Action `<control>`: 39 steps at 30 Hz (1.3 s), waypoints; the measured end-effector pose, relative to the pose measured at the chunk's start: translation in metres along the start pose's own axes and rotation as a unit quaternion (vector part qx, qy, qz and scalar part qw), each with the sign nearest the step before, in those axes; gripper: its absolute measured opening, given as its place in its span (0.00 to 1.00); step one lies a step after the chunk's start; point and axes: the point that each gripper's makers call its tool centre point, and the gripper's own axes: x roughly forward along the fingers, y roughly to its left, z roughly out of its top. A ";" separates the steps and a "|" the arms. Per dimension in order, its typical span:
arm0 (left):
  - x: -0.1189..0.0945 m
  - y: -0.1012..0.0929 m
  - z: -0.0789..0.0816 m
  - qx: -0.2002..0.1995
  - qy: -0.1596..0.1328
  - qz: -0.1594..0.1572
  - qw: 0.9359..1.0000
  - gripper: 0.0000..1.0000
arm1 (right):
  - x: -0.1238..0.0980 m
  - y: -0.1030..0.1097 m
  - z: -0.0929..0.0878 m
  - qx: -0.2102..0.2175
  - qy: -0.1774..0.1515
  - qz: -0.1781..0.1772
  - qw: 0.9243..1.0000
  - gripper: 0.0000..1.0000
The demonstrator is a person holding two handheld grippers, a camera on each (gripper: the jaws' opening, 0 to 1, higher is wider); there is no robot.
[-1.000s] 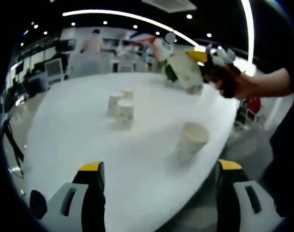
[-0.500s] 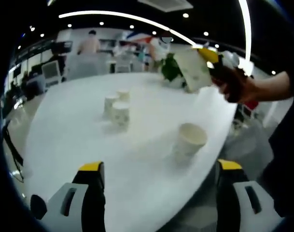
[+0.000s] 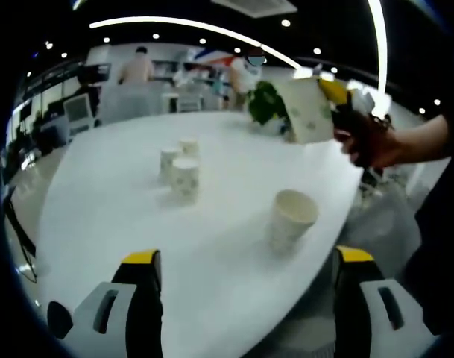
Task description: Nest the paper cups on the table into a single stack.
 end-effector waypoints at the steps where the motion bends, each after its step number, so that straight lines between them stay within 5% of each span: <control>1: 0.000 0.000 0.000 0.000 -0.001 0.001 1.000 0.94 | -0.002 -0.001 -0.001 0.001 -0.001 0.002 1.000 0.35; 13: 0.000 -0.003 -0.006 -0.003 0.010 -0.001 1.000 0.94 | -0.003 0.007 -0.027 -0.004 0.001 0.034 0.999 0.37; 24: -0.001 -0.006 -0.007 -0.005 0.011 0.001 1.000 0.94 | 0.003 0.012 -0.055 -0.013 0.043 0.060 0.997 0.37; 39: -0.002 -0.008 -0.010 -0.008 0.017 0.000 1.000 0.94 | 0.004 0.002 -0.095 -0.019 0.077 0.049 0.996 0.38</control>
